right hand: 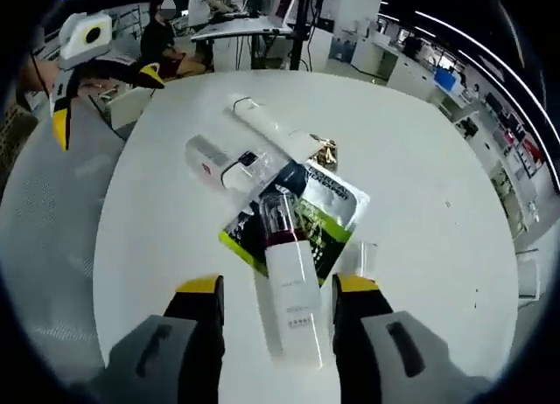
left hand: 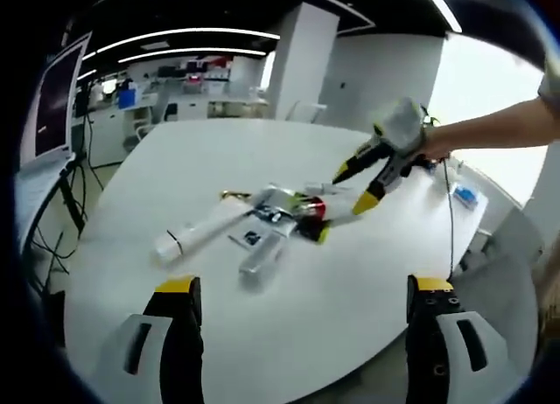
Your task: Arrange the skincare products in the storage area until every visible bottle or jar stands upright without overlapping.
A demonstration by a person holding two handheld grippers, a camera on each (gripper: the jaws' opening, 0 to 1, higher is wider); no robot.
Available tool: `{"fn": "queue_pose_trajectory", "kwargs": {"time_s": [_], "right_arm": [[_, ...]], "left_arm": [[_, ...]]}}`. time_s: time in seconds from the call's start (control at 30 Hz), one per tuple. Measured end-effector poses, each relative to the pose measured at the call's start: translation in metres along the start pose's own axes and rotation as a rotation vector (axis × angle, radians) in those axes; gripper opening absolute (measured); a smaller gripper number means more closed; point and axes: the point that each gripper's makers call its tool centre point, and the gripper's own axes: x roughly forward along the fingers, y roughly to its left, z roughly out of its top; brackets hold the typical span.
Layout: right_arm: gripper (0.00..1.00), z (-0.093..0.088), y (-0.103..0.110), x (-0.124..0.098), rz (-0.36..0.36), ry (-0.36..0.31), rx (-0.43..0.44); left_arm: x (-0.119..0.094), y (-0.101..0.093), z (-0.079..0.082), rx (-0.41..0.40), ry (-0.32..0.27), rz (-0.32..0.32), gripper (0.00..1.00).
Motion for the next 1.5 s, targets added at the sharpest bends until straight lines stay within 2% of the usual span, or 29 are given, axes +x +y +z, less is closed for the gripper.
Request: {"fn": "queue_pose_trajectory", "kwargs": {"time_s": [0.07,0.27,0.73,0.97,1.1,1.5], "right_arm": [[0.48,-0.003,-0.003,0.005,-0.005,0.022,0.004],[0.37,-0.012,-0.005,0.02,0.014,0.064,0.012],[0.3,-0.013,-0.008,0.039,0.032,0.093,-0.019],[0.31,-0.014,-0.008,0.043,0.05,0.091,-0.011],[0.31,-0.017,-0.01,0.046,0.056,0.118,0.001],[0.29,-0.017,-0.007,0.046,0.061,0.099,-0.025]], "left_arm": [[0.0,0.0,-0.001,0.002,0.005,0.001,0.95],[0.002,0.001,-0.004,0.008,0.019,0.001,0.95],[0.005,0.008,-0.007,-0.005,0.033,0.019,0.94],[0.006,0.009,-0.008,-0.011,0.038,0.027,0.94],[0.007,0.011,-0.009,-0.011,0.041,0.032,0.94],[0.006,0.014,-0.006,-0.015,0.032,0.047,0.94]]}}
